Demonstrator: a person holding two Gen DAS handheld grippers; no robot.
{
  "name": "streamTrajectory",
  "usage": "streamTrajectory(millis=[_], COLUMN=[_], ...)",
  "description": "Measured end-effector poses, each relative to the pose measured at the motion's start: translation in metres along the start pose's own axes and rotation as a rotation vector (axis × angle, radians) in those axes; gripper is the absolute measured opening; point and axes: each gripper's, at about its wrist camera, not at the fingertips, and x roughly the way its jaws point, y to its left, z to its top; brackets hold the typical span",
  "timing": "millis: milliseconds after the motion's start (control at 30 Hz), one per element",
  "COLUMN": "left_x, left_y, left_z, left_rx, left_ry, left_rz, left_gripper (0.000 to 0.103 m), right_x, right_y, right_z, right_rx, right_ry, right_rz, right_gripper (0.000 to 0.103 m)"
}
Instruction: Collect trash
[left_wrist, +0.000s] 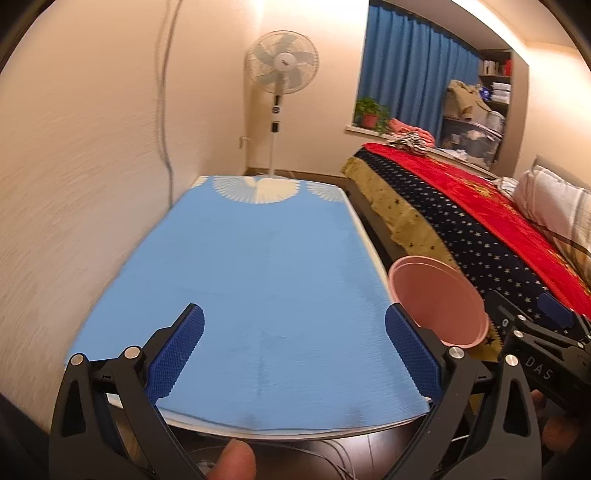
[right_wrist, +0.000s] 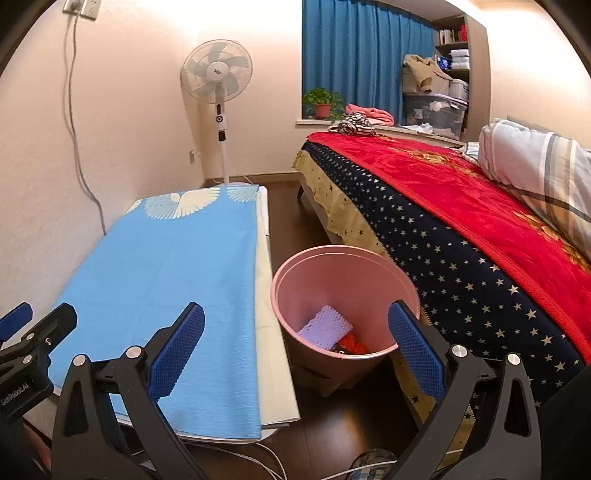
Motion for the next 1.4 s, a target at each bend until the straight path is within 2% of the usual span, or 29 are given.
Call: streamTrajectory(millis=[333,1400], left_x=[0.007,0.021], left_y=[0.007,0.009], left_z=[-0.003,-0.003], left_rx=[-0.005,-0.037], left_ry=[-0.010,0.011], left_rz=[0.044,0.046], left_gripper=[0.095,0.095], right_x=[0.007,0.020], right_y=[0.014,0.024], right_z=[-0.002,-0.002], right_rx=[-0.007,-0.015], right_ry=[-0.001,0.010], right_rz=[0.006,0.013], right_gripper=[0.098,0.098])
